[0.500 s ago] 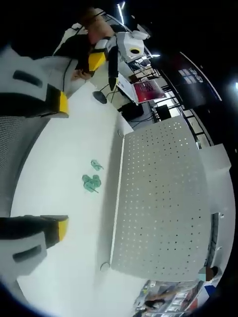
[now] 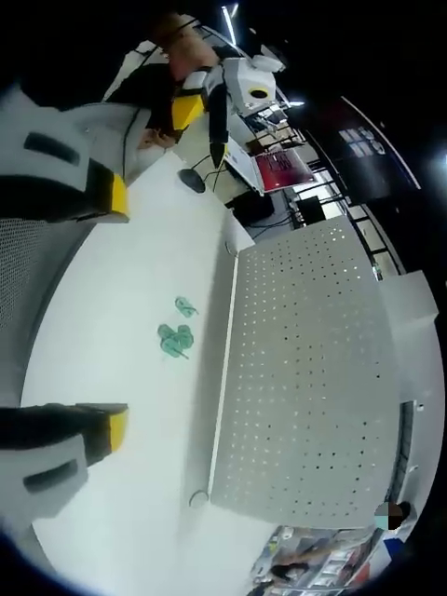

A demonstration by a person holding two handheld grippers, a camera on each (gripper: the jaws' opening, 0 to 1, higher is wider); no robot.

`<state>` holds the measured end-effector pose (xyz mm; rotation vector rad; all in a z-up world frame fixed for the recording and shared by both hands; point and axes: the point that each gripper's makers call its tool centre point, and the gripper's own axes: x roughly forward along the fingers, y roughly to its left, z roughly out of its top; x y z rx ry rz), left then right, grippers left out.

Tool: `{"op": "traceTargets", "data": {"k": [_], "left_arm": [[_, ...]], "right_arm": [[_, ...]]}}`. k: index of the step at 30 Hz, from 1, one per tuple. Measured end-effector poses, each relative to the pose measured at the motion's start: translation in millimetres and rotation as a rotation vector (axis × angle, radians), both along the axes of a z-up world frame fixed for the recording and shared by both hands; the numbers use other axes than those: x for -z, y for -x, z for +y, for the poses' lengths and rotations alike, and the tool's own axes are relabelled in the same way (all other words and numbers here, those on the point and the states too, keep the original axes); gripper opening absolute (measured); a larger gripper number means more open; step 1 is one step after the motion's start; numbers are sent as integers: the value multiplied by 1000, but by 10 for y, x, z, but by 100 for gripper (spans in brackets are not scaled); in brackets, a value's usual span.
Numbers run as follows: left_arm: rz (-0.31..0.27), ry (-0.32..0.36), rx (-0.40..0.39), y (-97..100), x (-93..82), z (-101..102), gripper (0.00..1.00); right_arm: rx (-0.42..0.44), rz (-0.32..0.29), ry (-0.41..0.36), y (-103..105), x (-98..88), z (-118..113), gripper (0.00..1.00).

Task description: Insert the hook assembly into the mounting plate slot until the hook locks in place.

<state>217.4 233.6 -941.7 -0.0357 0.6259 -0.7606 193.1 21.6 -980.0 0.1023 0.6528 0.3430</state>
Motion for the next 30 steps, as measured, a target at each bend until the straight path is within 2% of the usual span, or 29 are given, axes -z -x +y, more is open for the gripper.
{"op": "traceTargets", "data": {"k": [2,8,30], "left_arm": [[7,7,-11,2,14,20,99],[28,3,-3,46,71,18,99],[33,-13,7,94,97,26,100]], "right_arm": [[-5,20,0,11,53,19,77],[-13,13,20,42,29,27,77],[-13,71,31,169,206,16,78]]}}
